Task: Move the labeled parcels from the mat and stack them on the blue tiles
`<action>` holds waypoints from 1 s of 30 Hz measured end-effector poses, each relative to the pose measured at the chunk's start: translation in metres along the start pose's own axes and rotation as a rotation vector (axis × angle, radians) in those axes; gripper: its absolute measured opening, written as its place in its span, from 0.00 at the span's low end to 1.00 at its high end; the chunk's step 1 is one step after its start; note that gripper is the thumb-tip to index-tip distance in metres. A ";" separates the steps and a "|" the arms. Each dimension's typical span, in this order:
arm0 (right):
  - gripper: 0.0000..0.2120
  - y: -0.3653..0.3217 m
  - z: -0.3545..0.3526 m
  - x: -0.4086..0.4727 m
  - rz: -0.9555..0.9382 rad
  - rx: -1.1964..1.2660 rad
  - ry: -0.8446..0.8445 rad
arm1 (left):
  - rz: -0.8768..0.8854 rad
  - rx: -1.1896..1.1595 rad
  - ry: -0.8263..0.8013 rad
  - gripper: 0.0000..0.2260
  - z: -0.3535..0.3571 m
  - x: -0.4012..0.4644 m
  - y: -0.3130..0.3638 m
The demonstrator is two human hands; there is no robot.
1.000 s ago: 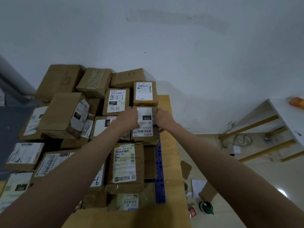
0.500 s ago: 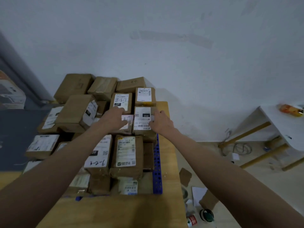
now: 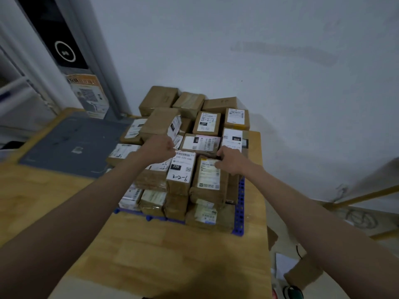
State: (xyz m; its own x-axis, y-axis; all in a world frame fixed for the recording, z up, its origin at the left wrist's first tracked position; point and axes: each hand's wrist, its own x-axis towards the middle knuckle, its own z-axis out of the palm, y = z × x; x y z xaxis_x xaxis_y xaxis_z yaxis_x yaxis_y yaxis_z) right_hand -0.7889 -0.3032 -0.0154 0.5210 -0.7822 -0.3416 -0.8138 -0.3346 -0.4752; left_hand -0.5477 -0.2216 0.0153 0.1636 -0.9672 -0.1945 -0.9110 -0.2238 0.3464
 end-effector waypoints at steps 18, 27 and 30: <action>0.37 -0.106 0.109 0.026 0.265 -0.107 0.102 | 0.233 0.249 -0.355 0.22 0.042 0.023 -0.113; 0.36 -0.124 0.121 0.033 0.378 -0.170 0.208 | 0.349 0.266 -0.349 0.28 0.041 0.025 -0.131; 0.36 -0.132 0.119 0.036 0.420 -0.174 0.199 | 0.368 0.197 -0.366 0.28 0.035 0.027 -0.136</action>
State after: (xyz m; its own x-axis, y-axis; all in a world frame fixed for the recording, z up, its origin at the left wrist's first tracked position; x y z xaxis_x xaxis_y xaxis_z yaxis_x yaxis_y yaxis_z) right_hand -0.6324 -0.2245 -0.0616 0.0934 -0.9477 -0.3051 -0.9826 -0.0384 -0.1817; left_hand -0.4327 -0.2134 -0.0697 -0.2885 -0.8647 -0.4112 -0.9427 0.1813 0.2801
